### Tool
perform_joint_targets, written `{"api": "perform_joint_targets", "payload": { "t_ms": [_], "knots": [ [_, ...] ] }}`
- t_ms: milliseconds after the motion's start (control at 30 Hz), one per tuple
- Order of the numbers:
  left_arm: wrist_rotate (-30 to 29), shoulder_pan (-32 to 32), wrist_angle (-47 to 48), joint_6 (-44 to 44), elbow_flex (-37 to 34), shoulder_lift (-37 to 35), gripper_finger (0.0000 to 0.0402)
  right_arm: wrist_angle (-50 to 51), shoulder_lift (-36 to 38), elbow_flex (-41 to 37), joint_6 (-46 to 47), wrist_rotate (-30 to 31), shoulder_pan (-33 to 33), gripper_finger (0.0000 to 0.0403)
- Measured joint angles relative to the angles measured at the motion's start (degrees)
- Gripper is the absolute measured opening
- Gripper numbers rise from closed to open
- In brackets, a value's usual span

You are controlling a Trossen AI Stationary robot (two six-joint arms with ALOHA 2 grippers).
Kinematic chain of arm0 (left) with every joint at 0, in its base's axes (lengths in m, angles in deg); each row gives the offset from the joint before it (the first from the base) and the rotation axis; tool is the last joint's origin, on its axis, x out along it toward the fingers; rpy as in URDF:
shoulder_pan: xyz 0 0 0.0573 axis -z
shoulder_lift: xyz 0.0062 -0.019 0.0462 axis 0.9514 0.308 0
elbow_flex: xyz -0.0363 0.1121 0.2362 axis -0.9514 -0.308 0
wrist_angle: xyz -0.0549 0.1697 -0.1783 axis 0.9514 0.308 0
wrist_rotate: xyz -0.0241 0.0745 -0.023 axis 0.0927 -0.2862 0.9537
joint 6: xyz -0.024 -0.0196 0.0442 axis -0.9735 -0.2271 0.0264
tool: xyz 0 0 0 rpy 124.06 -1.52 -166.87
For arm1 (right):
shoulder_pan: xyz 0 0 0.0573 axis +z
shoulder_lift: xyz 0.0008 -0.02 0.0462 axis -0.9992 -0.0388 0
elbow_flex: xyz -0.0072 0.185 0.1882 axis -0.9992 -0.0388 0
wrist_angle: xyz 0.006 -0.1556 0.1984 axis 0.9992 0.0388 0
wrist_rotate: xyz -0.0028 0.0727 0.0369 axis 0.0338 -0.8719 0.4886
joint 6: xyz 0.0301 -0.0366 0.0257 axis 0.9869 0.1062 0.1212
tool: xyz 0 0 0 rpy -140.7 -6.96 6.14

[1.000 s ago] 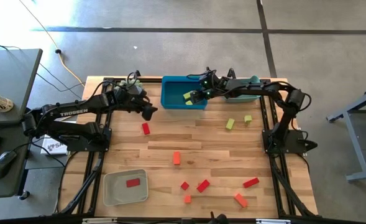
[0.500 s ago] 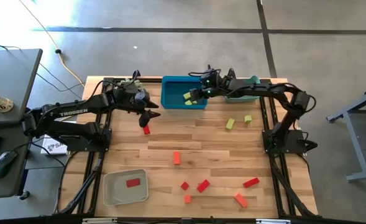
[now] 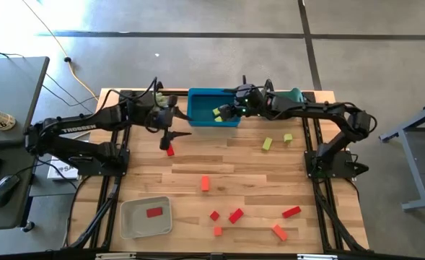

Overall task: Sort & place blocks by color
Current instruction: Put the orange block into the green bin

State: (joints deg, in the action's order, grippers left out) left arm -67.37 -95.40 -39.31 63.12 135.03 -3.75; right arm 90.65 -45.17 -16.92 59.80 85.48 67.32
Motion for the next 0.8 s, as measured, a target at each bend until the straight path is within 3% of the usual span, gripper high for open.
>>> {"api": "perform_joint_targets", "payload": {
  "t_ms": [167, 467, 800],
  "knots": [
    [0.0, 3.1, -2.3, 6.3, 1.4, 2.0, 0.0223, 0.0, 0.0, 0.0, 0.0, 0.9, 1.6, 0.0194],
    [0.0, 10.0, -3.2, 8.4, 7.4, 10.3, 0.0223, -1.7, 1.6, 0.0, 0.0, 0.4, 1.9, 0.0194],
    [-0.2, 14.6, 5.5, 12.4, 13.7, 21.1, 0.0223, -1.1, 6.7, 0.0, -1.5, -0.4, 1.7, 0.0194]
  ]
}}
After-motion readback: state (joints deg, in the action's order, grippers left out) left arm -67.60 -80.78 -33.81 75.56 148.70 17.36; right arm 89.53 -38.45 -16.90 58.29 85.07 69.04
